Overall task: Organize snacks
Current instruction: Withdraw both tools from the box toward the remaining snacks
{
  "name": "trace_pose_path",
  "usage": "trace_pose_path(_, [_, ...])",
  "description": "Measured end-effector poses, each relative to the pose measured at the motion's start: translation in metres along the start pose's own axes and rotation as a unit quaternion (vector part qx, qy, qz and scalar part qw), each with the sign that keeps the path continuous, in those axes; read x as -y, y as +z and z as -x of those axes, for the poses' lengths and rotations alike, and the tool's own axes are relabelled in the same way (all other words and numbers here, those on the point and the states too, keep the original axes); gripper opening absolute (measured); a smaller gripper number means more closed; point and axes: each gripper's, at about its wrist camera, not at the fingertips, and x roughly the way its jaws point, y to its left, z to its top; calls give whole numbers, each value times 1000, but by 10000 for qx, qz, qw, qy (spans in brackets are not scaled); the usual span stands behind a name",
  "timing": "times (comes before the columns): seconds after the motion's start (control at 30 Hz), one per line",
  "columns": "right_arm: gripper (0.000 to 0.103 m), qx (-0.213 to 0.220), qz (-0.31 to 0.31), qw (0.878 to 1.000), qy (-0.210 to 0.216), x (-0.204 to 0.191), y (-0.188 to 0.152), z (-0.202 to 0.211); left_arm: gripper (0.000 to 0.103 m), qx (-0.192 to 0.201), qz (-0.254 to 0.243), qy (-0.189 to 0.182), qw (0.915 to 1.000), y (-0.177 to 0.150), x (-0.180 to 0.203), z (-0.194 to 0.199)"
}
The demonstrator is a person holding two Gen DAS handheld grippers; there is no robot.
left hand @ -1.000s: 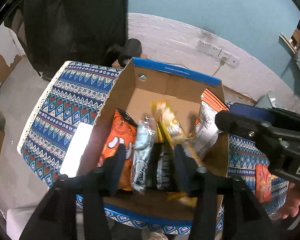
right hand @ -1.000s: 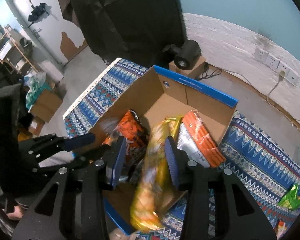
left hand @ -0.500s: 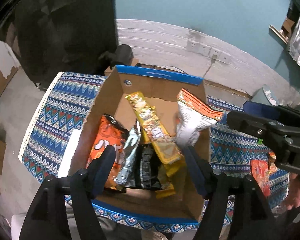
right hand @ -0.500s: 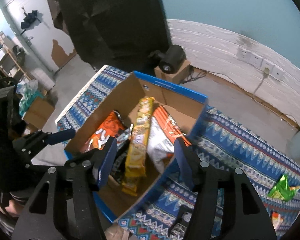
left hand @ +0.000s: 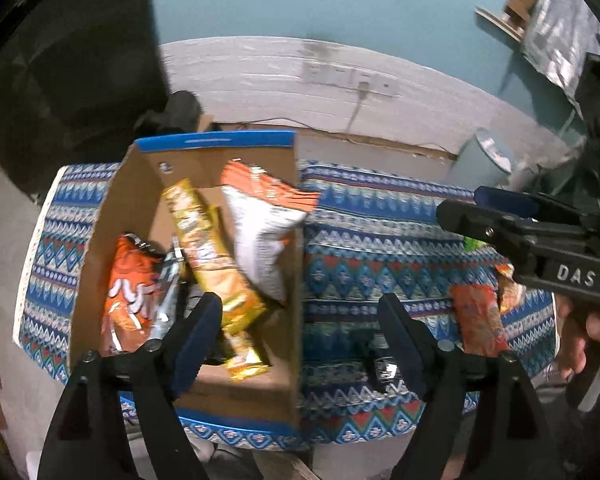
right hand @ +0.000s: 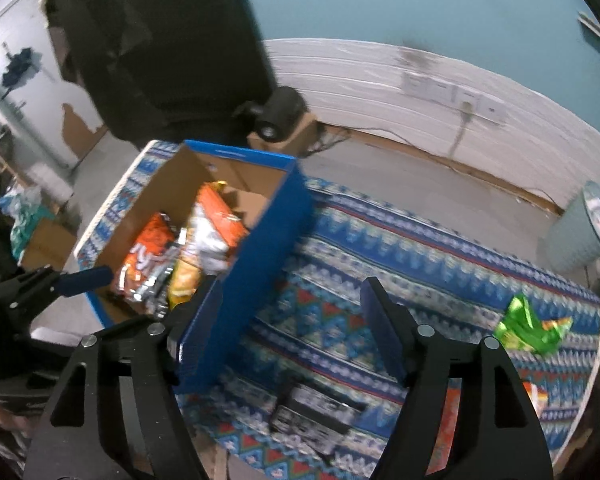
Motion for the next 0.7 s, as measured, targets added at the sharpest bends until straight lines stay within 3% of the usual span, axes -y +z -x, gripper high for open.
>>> trace_pose_path(0.3, [75,12,-348,9987,-367,53,-29,25,83,-319,-386,-29,9987,-2,50,-15])
trace_pose_path(0.37, [76,-2,-376,9983,-454,63,-36,29,87,-404,-401,-72,9984,-2,57,-20])
trace_pose_path(0.7, [76,-335,-737,9926,-910,125,-76,27,87,-1050,-328,-186,9938,-14,97,-58])
